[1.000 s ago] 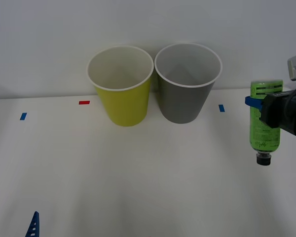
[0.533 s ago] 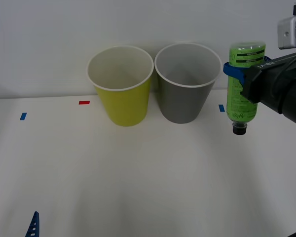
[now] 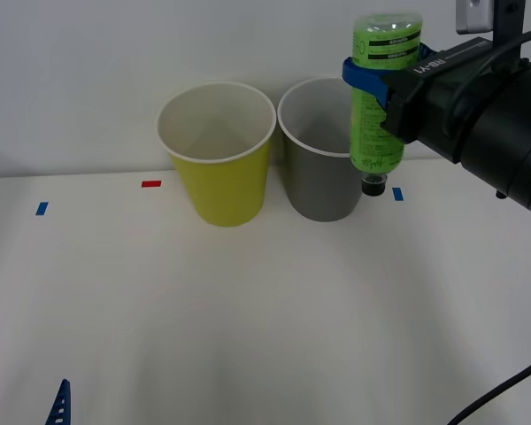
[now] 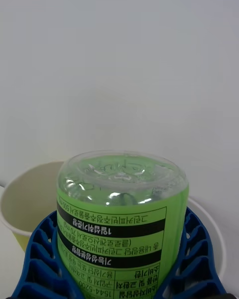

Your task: Put cans in the gray bin and PET bottles in the light green bin.

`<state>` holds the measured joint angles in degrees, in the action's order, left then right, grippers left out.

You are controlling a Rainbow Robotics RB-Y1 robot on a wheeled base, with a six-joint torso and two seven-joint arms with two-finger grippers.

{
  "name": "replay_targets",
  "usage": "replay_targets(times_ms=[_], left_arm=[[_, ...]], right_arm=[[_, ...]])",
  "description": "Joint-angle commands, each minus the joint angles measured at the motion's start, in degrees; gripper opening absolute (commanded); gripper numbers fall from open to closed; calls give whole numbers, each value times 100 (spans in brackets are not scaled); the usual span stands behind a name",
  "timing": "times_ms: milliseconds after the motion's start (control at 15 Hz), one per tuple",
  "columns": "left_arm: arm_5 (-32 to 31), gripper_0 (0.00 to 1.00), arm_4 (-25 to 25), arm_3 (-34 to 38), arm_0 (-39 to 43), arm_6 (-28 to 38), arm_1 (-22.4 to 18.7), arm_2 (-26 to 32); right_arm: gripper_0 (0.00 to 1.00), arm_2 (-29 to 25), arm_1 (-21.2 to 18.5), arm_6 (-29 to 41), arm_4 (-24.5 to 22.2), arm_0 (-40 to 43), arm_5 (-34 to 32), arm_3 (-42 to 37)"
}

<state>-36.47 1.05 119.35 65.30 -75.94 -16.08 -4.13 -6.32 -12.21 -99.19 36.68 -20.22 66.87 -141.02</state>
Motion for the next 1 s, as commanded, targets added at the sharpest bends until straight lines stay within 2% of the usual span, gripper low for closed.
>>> replay_targets(times_ms=[67,200,467,733,1000], left_arm=[[0,100,0,0,0,0,0,0],[0,100,0,0,0,0,0,0],[0,100,0,0,0,0,0,0],[0,100,0,0,0,0,0,0],[0,100,0,0,0,0,0,0]], right_arm=[[0,149,43,-610,155,-562,-447,620],[0,272,193,-584,111,-896,-711,1015],[0,711,500,-592,-109,-1221,-1844,1938],[0,1274,834,-399,-1049,-1722,-3093,3072],[0,1529,992,366,-1752,-2302,-3453,3916]])
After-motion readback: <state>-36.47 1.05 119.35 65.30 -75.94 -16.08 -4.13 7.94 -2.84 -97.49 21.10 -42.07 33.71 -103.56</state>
